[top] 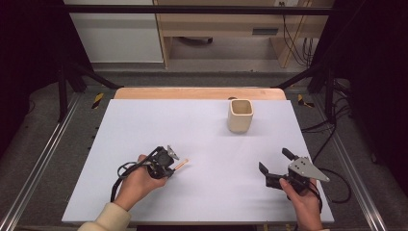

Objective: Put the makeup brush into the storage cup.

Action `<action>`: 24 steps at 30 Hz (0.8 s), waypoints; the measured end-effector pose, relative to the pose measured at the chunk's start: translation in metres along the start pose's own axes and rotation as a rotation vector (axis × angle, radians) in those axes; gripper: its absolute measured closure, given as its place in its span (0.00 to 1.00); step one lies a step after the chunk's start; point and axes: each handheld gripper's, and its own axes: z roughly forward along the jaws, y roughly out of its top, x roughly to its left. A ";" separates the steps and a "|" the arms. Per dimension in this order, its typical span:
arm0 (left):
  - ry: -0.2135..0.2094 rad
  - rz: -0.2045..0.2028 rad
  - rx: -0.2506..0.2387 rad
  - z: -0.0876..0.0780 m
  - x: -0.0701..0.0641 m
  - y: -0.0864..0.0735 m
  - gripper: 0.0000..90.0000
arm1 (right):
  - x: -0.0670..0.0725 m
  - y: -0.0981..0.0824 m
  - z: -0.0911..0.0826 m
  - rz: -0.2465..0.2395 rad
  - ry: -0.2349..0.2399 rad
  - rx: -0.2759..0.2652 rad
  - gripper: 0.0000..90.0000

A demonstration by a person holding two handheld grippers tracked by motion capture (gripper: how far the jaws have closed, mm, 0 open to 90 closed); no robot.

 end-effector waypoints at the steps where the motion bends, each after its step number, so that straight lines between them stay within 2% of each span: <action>1: -0.003 -0.006 -0.018 -0.002 0.000 0.000 0.92 | 0.000 0.000 0.000 -0.001 0.000 0.000 0.03; 6: 0.010 -0.020 -0.077 -0.010 -0.001 0.002 0.92 | 0.000 0.000 0.000 -0.005 0.002 0.003 0.03; 8: 0.012 -0.029 -0.127 -0.016 -0.001 0.003 0.92 | 0.001 0.000 0.001 -0.008 0.006 0.008 0.03; 9: 0.012 -0.029 -0.127 -0.016 -0.001 0.003 0.92 | 0.001 0.000 0.001 -0.008 0.006 0.008 0.03; 10: 0.007 -0.038 -0.152 -0.018 0.000 0.004 0.92 | 0.001 0.000 0.001 -0.008 0.006 0.009 0.03; 11: 0.021 -0.036 -0.191 -0.020 0.000 0.005 0.92 | 0.002 0.000 0.002 -0.010 0.014 0.005 0.03; 12: 0.021 -0.036 -0.191 -0.020 0.000 0.005 0.92 | 0.003 0.000 0.002 -0.005 0.017 0.005 0.03; 15: 0.029 -0.048 -0.277 -0.025 0.001 0.006 0.92 | 0.005 0.002 0.003 0.010 0.040 -0.001 0.03; 16: 0.029 -0.048 -0.277 -0.025 0.001 0.006 0.92 | 0.005 0.002 0.003 0.010 0.040 -0.001 0.03; 17: 0.031 -0.055 -0.316 -0.029 0.003 0.005 0.92 | 0.008 0.003 0.004 0.032 0.057 -0.005 0.04; 18: 0.031 -0.055 -0.316 -0.029 0.003 0.005 0.92 | 0.009 0.003 0.005 0.041 0.063 -0.009 0.03; 19: 0.033 -0.053 -0.339 -0.032 0.004 0.004 0.92 | 0.009 0.003 0.005 0.041 0.063 -0.009 0.03; 20: 0.042 -0.061 -0.389 -0.036 0.005 0.001 0.92 | 0.013 0.005 0.006 0.057 0.083 -0.024 0.03; 21: 0.042 -0.064 -0.412 -0.037 0.006 0.000 0.92 | 0.015 0.007 0.007 0.067 0.088 -0.026 0.03; 24: 0.048 -0.072 -0.470 -0.039 0.008 -0.004 0.92 | 0.020 0.008 0.009 0.063 0.103 -0.031 0.03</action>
